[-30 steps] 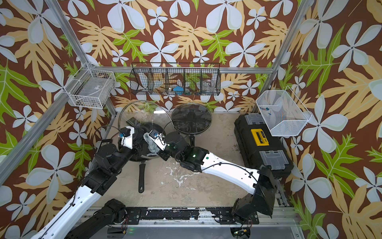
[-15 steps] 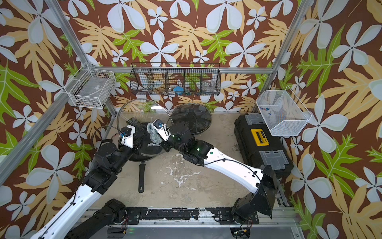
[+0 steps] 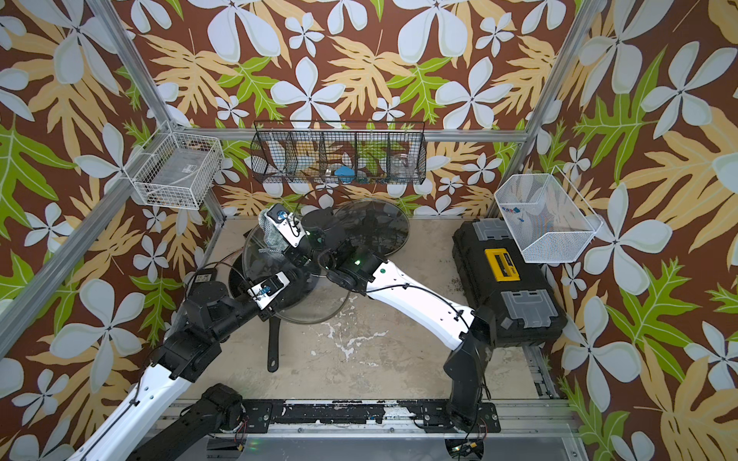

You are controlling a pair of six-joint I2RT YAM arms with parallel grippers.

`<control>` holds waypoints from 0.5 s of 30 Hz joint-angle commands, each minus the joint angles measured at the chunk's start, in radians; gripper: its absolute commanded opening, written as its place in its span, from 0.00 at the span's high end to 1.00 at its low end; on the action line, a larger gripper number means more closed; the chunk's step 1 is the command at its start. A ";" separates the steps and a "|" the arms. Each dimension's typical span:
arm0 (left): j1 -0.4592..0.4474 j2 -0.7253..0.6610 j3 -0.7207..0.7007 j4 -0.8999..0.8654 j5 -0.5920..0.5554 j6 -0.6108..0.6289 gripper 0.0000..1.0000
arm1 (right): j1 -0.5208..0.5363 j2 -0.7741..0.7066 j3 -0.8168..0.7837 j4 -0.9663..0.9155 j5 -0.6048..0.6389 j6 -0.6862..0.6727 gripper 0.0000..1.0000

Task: Wipe the pot lid with a cloth
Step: Wipe the pot lid.

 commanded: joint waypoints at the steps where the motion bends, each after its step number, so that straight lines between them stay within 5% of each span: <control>1: 0.000 -0.007 0.027 0.123 0.049 0.152 1.00 | 0.023 0.052 0.066 -0.091 0.021 -0.040 1.00; 6: 0.000 -0.018 0.007 0.126 0.029 0.153 1.00 | 0.026 0.042 0.063 -0.079 0.056 -0.047 1.00; 15: 0.000 -0.016 -0.023 0.233 -0.119 -0.181 1.00 | -0.065 -0.198 -0.245 0.064 0.129 0.027 1.00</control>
